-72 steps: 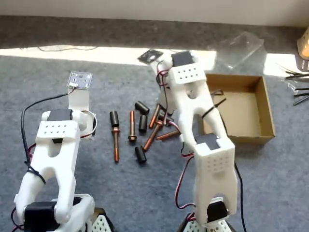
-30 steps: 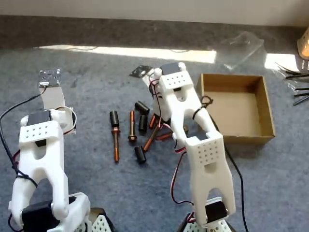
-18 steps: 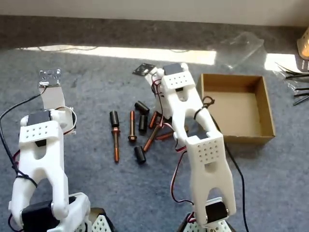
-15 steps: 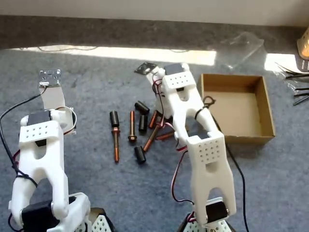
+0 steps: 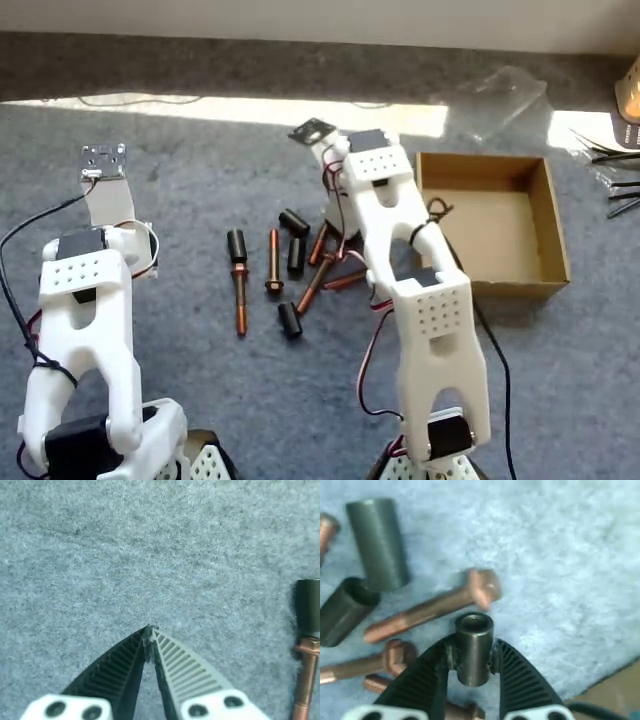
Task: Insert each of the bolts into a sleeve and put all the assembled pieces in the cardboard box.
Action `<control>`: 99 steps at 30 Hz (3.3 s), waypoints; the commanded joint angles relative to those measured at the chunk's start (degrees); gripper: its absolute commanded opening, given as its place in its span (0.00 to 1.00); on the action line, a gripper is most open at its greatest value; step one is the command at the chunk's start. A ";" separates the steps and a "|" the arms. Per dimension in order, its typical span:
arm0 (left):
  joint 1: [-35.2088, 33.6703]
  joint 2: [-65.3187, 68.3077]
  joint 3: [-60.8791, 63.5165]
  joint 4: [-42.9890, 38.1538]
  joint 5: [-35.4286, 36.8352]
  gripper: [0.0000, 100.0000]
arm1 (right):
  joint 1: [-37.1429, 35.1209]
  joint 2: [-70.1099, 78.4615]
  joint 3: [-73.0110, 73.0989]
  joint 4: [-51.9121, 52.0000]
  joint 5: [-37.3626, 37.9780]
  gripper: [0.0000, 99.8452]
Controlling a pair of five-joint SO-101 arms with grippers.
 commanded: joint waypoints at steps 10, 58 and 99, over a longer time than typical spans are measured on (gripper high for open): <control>-0.48 -0.22 0.31 -1.23 0.35 0.01 | 5.85 -0.22 -0.31 -4.44 -3.60 0.01; 9.89 -0.22 5.32 -5.27 -6.07 0.01 | 7.34 -41.54 -3.74 17.45 -11.52 0.00; 39.96 46.90 -74.24 49.05 -10.99 0.01 | 12.00 -138.95 105.45 -17.98 -17.14 0.00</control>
